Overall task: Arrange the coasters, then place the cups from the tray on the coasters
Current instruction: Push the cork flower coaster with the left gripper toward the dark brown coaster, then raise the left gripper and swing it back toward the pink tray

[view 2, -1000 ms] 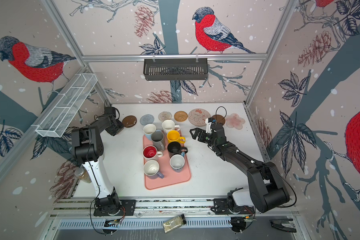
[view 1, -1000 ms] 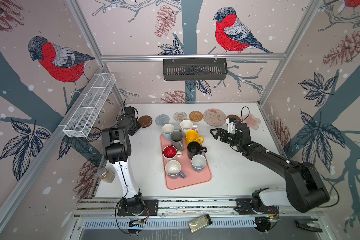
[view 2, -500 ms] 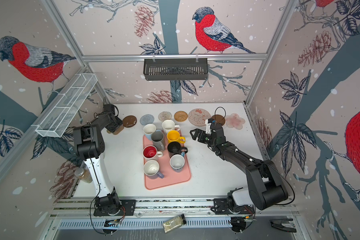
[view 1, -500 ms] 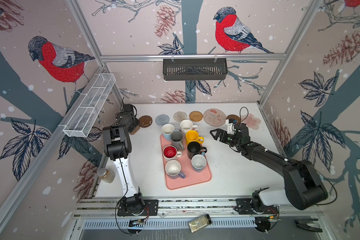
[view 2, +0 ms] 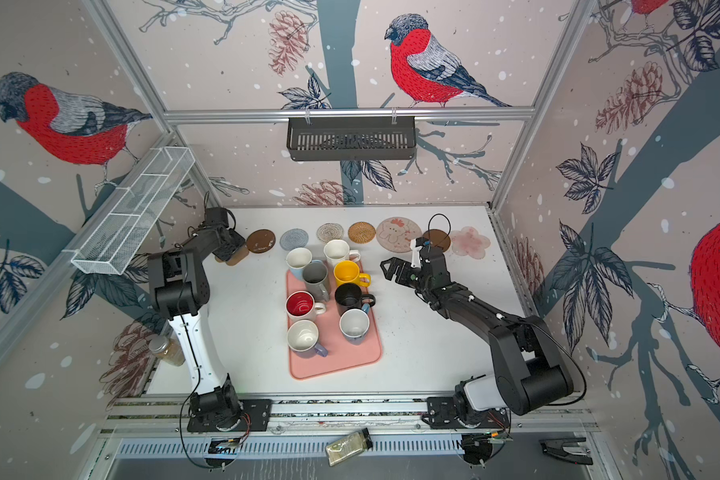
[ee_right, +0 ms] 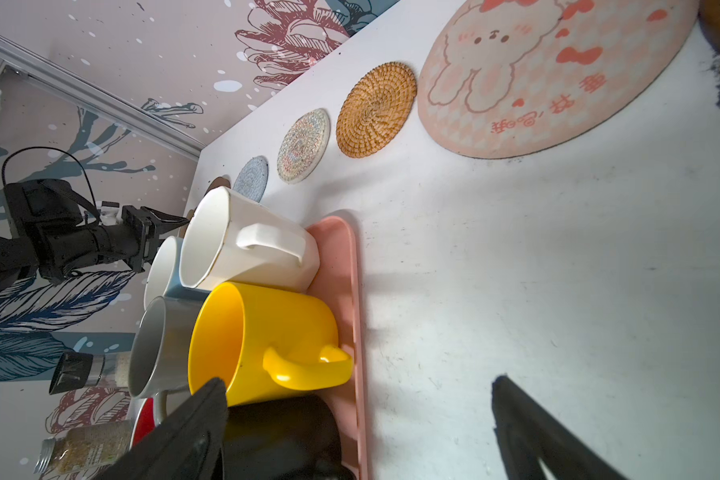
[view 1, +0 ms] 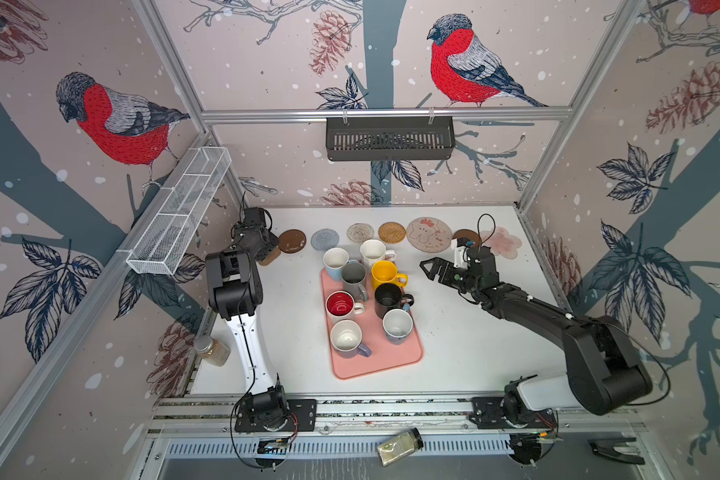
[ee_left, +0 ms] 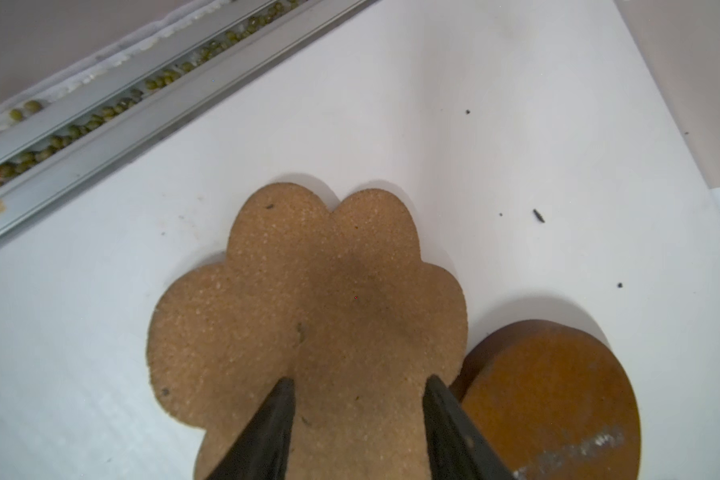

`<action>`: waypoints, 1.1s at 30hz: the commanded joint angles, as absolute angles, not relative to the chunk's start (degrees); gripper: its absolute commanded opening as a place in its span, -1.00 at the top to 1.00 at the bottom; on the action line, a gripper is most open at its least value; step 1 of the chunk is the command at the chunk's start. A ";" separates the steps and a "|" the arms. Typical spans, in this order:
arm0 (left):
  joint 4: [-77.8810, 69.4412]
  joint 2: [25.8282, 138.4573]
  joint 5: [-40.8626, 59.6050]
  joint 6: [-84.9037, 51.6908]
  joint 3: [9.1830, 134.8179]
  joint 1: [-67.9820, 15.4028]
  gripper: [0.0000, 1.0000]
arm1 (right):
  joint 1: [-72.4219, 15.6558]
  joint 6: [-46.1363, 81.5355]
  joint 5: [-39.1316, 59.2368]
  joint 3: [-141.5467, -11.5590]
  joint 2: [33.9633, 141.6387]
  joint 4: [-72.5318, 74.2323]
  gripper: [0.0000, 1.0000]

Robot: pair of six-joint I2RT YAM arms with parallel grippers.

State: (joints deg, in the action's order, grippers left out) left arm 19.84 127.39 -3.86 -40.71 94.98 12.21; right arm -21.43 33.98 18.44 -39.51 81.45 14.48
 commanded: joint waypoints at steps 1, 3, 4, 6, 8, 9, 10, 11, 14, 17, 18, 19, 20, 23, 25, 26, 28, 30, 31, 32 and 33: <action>18.98 128.70 -0.87 -41.62 96.77 12.13 -0.02 | -21.34 32.84 17.89 -39.97 81.72 14.54 -0.98; 19.50 129.14 -1.67 -41.44 98.13 12.29 -0.01 | -21.18 32.80 18.02 -40.03 81.99 14.54 -0.97; 19.53 129.40 -1.76 -41.39 98.72 12.38 -0.02 | -21.26 32.81 18.13 -40.07 82.06 14.53 -0.98; 19.98 130.21 -1.50 -40.97 100.45 12.56 -0.02 | -21.13 32.81 18.00 -40.05 82.24 14.55 -0.97; 20.53 131.38 -1.33 -40.66 101.98 12.57 -0.02 | -21.18 32.70 18.02 -40.06 82.53 14.53 -0.97; 20.69 132.00 -0.97 -40.45 102.77 12.57 -0.02 | -21.10 32.70 18.02 -40.16 82.70 14.54 -0.97; 20.79 132.41 -0.49 -40.43 103.17 12.57 -0.01 | -21.07 32.70 18.02 -40.18 82.82 14.48 -0.97; 20.68 132.75 -0.03 -40.48 103.29 12.48 -0.01 | -20.98 32.70 17.94 -40.25 83.00 14.41 -0.97; 18.94 132.71 1.07 -40.09 102.50 12.15 -0.01 | -20.79 32.68 17.93 -40.22 83.13 14.34 -0.97; 18.04 133.10 2.75 -38.75 102.88 11.66 -0.01 | -20.72 32.56 17.87 -40.25 82.91 14.30 -0.97; 18.37 133.34 2.90 -38.45 103.17 11.45 -0.01 | -20.65 32.59 17.93 -40.23 82.97 14.28 -0.97; 18.77 133.34 2.66 -38.16 103.37 11.21 -0.01 | -20.57 32.54 17.93 -40.25 82.96 14.21 -0.97; 18.90 133.15 2.27 -37.99 103.26 11.00 -0.01 | -20.58 32.58 17.94 -40.28 82.96 14.24 -0.97; 16.12 130.11 1.41 -37.72 99.97 10.48 -0.01 | -20.58 32.45 17.85 -40.34 82.74 13.98 -0.97; 13.59 127.94 1.55 -36.30 98.16 10.04 -0.01 | -20.57 32.45 17.91 -40.25 82.65 14.01 -0.97; 12.98 127.54 1.75 -34.96 98.10 9.73 -0.01 | -20.58 32.44 17.89 -40.34 82.70 13.98 -0.97; 14.41 127.94 1.63 -33.54 99.93 9.41 -0.03 | -20.57 32.48 17.95 -40.32 82.79 14.04 -0.97; 16.54 129.55 2.15 -32.75 102.65 9.41 -0.04 | -20.57 32.48 17.93 -40.40 82.79 14.03 -0.97; 17.10 130.24 2.34 -32.40 103.64 9.40 -0.04 | -20.57 32.35 17.93 -40.38 82.75 13.98 -0.97; 17.06 130.99 3.10 -31.95 104.56 9.40 -0.05 | -20.58 32.34 17.84 -40.33 82.79 13.97 -0.97; 16.56 131.90 4.66 -31.42 105.33 9.40 -0.06 | -20.57 32.27 17.77 -40.33 82.75 13.96 -0.97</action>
State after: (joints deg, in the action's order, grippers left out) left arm 16.93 130.26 1.74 -34.11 103.68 9.32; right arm -20.58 32.95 18.22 -39.97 82.94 14.26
